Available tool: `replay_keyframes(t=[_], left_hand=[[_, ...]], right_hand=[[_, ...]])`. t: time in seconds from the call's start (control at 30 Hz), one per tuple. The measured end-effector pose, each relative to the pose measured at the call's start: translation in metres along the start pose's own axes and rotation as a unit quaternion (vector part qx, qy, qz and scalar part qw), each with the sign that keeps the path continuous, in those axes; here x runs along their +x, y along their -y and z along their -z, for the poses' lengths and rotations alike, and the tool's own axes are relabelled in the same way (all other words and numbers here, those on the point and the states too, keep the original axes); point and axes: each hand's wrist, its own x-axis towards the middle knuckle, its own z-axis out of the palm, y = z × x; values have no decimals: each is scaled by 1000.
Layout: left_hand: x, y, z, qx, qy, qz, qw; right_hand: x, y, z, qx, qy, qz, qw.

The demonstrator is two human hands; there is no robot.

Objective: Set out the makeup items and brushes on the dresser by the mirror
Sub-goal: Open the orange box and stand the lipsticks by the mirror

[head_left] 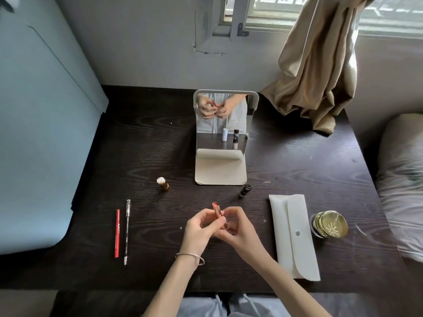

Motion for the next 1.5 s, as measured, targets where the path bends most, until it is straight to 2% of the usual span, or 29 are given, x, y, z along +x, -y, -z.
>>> replay_keyframes(t=[0.07,0.17,0.23,0.37,0.63,1.17,1.3,1.5], left_hand=[[1,-6,-5,-50,-3,27,998],[4,-13,-11,-104,-58,27,992],[4,-18,-15,-118,-77,21,990],[4,-24,-15,-137,-69,42,987],[8,-30,-16,-135,-97,55,985],[11,-37,-18,-117,-92,44,988],[12,-38,-18,-114,-97,46,988],[14,-40,-21,-115,-94,46,988]], right_hand=[[3,7,-1,2,-38,7,999],[5,10,0,-8,-79,11,997],[5,11,4,6,-75,10,997],[4,14,10,152,-14,-39,987],[13,21,8,331,-13,-117,936],[20,30,8,310,-6,-139,940],[22,32,10,292,-14,-122,948],[24,30,11,310,-15,-126,942]])
